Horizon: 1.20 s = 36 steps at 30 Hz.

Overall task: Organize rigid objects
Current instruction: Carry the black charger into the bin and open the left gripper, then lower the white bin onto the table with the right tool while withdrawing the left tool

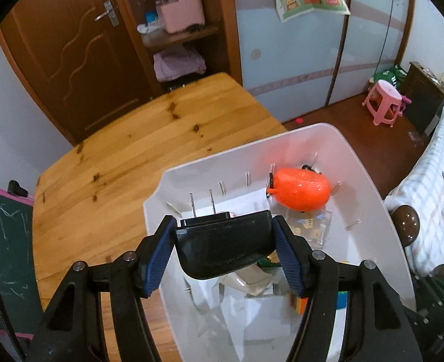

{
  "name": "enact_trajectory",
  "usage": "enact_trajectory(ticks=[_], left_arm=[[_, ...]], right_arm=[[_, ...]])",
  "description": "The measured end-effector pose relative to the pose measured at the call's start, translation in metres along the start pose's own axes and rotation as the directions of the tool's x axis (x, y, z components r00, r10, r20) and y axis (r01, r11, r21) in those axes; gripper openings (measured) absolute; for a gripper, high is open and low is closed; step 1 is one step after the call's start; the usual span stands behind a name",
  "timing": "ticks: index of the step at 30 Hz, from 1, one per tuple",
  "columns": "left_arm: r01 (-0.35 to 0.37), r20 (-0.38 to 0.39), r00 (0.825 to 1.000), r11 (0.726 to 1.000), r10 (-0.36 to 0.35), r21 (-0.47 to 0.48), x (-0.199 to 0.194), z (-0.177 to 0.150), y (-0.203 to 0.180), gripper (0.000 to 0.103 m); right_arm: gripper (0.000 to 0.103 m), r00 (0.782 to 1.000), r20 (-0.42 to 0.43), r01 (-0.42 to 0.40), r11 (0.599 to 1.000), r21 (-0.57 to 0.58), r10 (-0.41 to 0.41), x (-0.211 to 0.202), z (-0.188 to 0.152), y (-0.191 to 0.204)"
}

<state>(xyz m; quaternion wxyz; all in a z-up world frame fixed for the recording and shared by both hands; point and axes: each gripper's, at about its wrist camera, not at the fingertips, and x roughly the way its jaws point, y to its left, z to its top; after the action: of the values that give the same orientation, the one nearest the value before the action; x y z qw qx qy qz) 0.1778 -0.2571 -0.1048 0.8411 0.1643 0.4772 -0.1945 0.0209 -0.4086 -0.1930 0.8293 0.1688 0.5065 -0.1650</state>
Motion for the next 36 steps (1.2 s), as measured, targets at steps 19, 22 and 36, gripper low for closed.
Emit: enact_trajectory(ticks=[19,22,36], left_arm=[[-0.018,-0.085,0.996,0.996,0.011,-0.085,0.036,0.000,0.013,0.071],[-0.025,-0.075,0.997,0.996,0.018,-0.087,0.034,-0.001,0.014,0.074],[-0.065,-0.019,0.998,0.994,0.063,-0.091,0.001,-0.010,0.015,0.074]], right_arm=[[0.034,1.000,0.002,-0.005,1.000,-0.008,0.005,0.000,0.001,0.001],[0.034,1.000,0.003,-0.003,1.000,-0.008,0.003,-0.001,0.001,0.001],[0.034,1.000,0.014,0.010,1.000,-0.007,-0.010,-0.001,0.000,0.001]])
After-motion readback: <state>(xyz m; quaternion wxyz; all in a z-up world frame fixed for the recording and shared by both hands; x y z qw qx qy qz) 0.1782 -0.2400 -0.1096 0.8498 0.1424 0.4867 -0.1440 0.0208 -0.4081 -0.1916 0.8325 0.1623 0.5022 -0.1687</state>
